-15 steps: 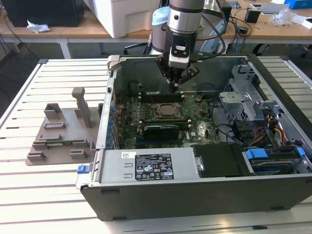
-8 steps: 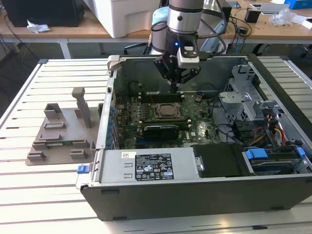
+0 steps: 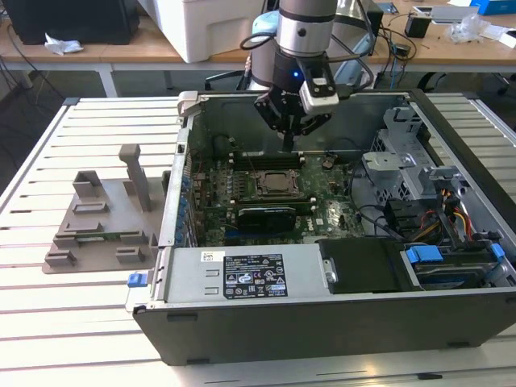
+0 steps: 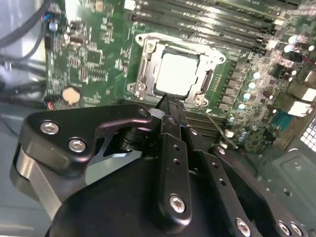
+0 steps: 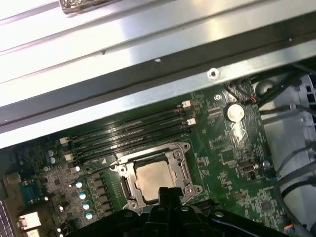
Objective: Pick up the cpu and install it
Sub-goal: 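Install the first cpu locking lever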
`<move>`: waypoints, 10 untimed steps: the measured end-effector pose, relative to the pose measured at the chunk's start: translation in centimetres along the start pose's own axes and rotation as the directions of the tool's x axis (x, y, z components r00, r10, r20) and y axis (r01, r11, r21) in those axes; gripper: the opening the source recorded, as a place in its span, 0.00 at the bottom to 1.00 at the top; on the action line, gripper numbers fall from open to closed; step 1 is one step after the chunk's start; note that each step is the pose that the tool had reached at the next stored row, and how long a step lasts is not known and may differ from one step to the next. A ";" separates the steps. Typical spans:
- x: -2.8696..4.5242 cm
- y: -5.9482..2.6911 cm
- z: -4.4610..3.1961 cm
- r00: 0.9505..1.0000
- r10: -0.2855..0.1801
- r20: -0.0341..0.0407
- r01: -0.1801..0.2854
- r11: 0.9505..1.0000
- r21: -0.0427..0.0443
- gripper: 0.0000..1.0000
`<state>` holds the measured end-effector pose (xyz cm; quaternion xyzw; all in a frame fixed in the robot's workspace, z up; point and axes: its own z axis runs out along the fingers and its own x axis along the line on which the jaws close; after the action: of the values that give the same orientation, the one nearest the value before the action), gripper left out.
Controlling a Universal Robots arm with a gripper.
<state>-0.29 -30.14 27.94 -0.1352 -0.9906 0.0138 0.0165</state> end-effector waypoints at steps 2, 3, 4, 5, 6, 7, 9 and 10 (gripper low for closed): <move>0.01 0.00 0.00 1.000 -0.030 -0.001 0.030 1.000 -0.005 0.11; 0.00 0.01 0.01 0.998 -0.055 -0.001 0.055 0.998 -0.007 0.11; 0.00 0.00 0.01 0.996 -0.086 0.000 0.086 0.996 -0.009 0.11; 0.00 0.00 0.01 0.994 -0.111 0.000 0.111 0.994 -0.009 0.11; 0.00 0.00 0.01 0.992 -0.127 0.001 0.127 0.992 -0.009 0.11; 0.00 0.00 0.02 0.987 -0.158 0.001 0.158 0.987 -0.010 0.11; 0.00 -0.01 0.02 0.974 -0.227 0.003 0.227 0.974 -0.008 0.11; 0.00 -0.01 0.02 0.969 -0.246 0.004 0.246 0.969 -0.008 0.11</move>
<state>-0.29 -30.14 27.92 -0.0114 -0.9998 0.0078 0.0163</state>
